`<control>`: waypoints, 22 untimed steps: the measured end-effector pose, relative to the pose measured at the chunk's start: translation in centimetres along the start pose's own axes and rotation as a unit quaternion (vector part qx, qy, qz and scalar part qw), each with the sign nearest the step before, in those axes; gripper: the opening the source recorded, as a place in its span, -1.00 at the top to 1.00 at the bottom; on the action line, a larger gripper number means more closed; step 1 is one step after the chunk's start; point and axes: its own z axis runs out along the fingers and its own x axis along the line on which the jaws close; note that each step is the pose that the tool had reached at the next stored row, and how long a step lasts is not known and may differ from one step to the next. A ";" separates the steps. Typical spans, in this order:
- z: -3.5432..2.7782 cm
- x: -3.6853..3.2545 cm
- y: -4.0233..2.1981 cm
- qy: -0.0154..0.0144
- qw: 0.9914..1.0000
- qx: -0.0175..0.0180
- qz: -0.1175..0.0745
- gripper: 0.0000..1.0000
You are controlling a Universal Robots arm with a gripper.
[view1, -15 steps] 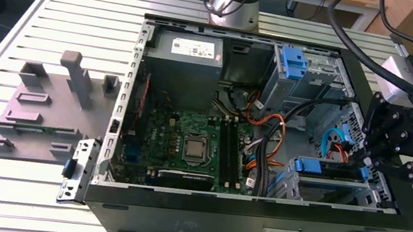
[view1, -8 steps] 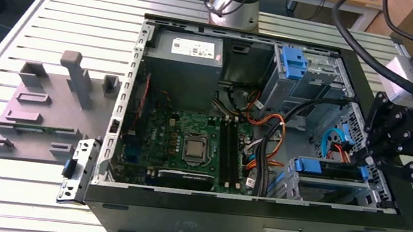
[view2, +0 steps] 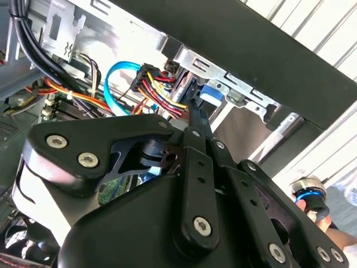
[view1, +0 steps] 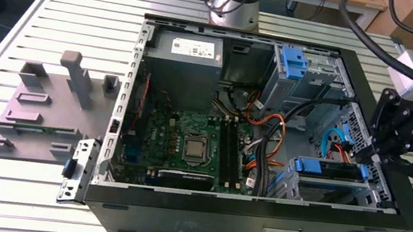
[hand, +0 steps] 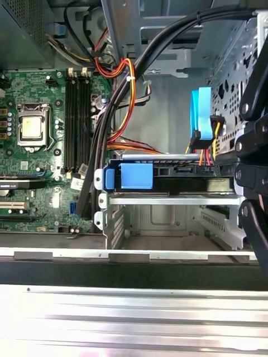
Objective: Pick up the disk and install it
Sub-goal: 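Insert the first disk wire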
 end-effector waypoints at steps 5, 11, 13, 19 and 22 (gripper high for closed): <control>-0.65 -0.02 0.03 0.000 1.000 0.000 0.000 0.79; -0.86 -0.03 0.02 0.000 1.000 0.000 0.000 0.79; -0.90 -0.03 0.02 0.000 1.000 0.000 0.000 0.79; -1.01 -0.03 -0.02 0.000 1.000 0.000 0.000 0.79; -1.07 -0.03 -0.03 0.000 1.000 0.000 0.000 0.79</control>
